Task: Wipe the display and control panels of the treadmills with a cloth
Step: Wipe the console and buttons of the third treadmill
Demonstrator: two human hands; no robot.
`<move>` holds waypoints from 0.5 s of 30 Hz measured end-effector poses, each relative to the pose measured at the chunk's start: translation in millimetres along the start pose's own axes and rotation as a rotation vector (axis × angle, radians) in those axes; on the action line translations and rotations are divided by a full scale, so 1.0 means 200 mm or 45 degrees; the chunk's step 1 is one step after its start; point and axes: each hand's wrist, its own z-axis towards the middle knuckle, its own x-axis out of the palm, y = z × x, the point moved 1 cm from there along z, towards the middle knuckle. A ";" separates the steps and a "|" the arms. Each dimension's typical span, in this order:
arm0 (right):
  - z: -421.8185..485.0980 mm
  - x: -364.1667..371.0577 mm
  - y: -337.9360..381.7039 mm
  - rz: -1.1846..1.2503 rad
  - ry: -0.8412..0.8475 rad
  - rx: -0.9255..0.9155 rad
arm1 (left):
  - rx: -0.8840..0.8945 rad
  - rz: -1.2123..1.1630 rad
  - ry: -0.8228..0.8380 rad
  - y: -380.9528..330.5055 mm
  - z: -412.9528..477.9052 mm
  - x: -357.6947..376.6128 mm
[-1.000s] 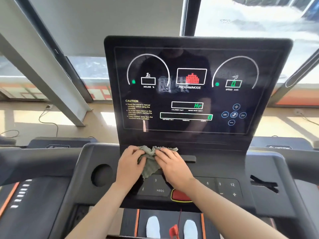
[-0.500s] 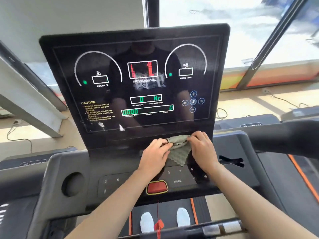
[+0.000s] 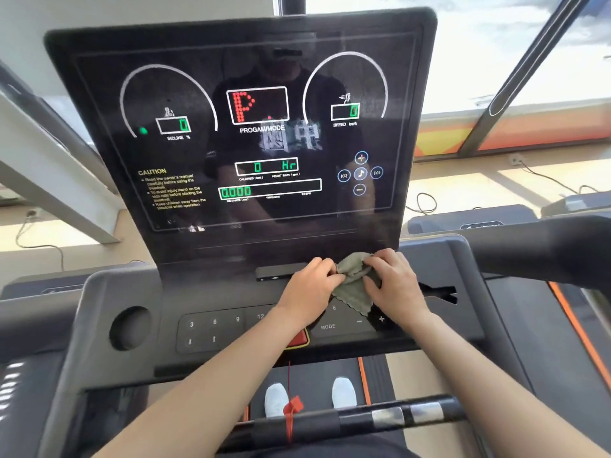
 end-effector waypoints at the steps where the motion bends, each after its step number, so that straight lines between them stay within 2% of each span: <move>1: 0.00 0.02 0.03 0.006 0.032 -0.032 | -0.018 0.003 -0.019 0.02 -0.04 -0.01; 5: -0.02 0.11 0.15 -0.048 0.159 -0.179 | -0.105 0.018 -0.066 0.13 -0.22 -0.07; 11: 0.04 0.25 0.35 -0.071 0.236 -0.466 | -0.242 0.055 -0.089 0.33 -0.40 -0.22; 15: 0.08 0.37 0.49 -0.139 0.310 -0.550 | -0.353 0.065 -0.124 0.43 -0.50 -0.30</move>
